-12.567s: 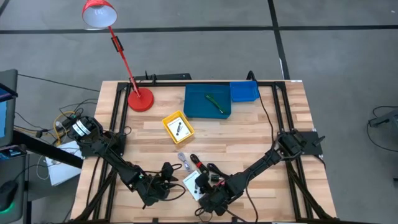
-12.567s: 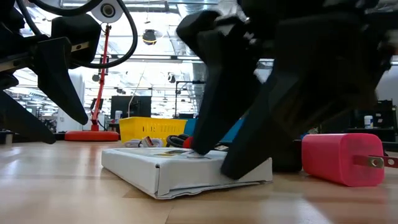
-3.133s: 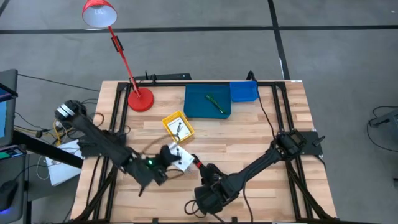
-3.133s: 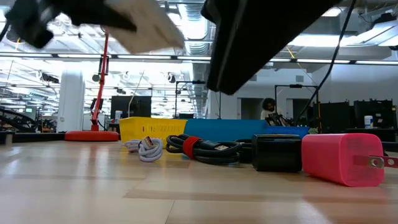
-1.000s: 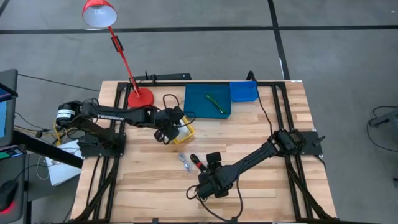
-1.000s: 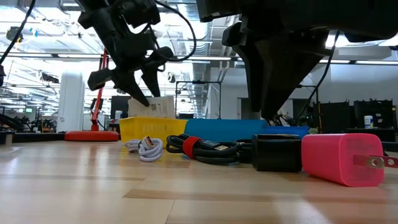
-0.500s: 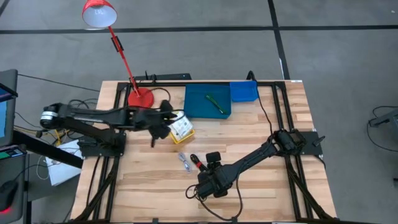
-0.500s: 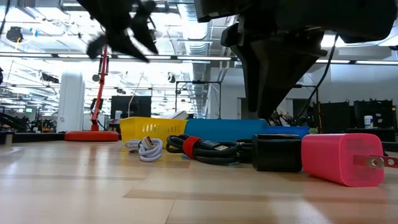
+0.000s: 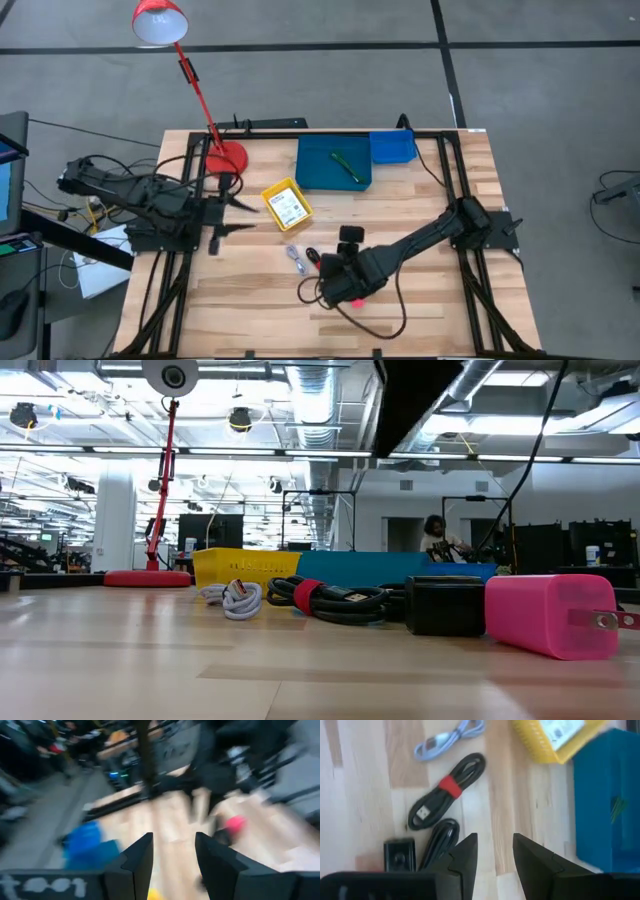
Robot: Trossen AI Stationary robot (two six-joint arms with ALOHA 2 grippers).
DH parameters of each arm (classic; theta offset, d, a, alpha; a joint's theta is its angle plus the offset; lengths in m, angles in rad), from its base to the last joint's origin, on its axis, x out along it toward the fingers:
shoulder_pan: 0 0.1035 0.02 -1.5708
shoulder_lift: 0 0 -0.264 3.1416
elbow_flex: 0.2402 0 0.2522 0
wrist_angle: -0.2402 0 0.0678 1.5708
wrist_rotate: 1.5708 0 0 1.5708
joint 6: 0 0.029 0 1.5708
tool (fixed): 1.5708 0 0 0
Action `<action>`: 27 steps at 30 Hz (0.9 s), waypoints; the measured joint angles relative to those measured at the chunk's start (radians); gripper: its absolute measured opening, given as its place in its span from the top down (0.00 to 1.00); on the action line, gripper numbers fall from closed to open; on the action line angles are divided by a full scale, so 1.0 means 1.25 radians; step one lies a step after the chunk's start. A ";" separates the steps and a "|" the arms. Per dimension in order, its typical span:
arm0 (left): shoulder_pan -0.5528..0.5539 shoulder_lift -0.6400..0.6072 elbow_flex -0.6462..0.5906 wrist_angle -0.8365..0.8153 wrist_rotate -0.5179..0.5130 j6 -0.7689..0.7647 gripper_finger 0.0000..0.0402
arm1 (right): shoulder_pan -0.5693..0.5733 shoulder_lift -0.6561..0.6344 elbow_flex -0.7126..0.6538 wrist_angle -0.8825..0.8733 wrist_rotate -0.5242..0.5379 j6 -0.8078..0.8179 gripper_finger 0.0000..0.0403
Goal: Pick and place items into bin
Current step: Put the black charger adapter into the blue bin
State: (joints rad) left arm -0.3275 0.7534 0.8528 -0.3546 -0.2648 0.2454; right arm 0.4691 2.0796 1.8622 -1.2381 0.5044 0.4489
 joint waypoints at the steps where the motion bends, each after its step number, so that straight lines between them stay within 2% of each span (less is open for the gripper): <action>1: -0.013 -0.003 0.000 0.001 0.015 -0.041 0.66 | -0.002 -0.003 0.000 0.000 -0.003 0.021 0.71; 4: -0.047 -0.001 -0.004 0.002 0.041 -0.164 0.66 | -0.008 -0.002 0.000 -0.002 -0.009 0.092 0.71; 7: -0.088 0.004 -0.025 0.010 0.034 -0.265 0.66 | -0.011 0.002 -0.001 -0.019 -0.047 0.110 0.71; 10: -0.141 0.014 -0.053 0.012 -0.046 -0.351 0.66 | -0.016 0.015 -0.002 -0.013 -0.058 0.161 0.71; 13: -0.211 0.019 -0.093 0.039 -0.179 -0.427 0.66 | -0.001 0.018 -0.004 -0.018 -0.050 0.213 0.71; 18: -0.335 0.021 -0.169 0.135 -0.335 -0.456 0.66 | 0.056 0.016 -0.003 0.002 -0.049 0.276 0.71; 27: -0.462 0.022 -0.262 0.273 -0.459 -0.447 0.66 | 0.127 0.016 -0.003 0.055 -0.051 0.209 0.71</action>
State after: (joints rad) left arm -0.9056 0.7811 0.5248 -0.0139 -0.8386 -0.3134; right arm 0.6276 2.0998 1.8584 -1.1689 0.4405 0.7098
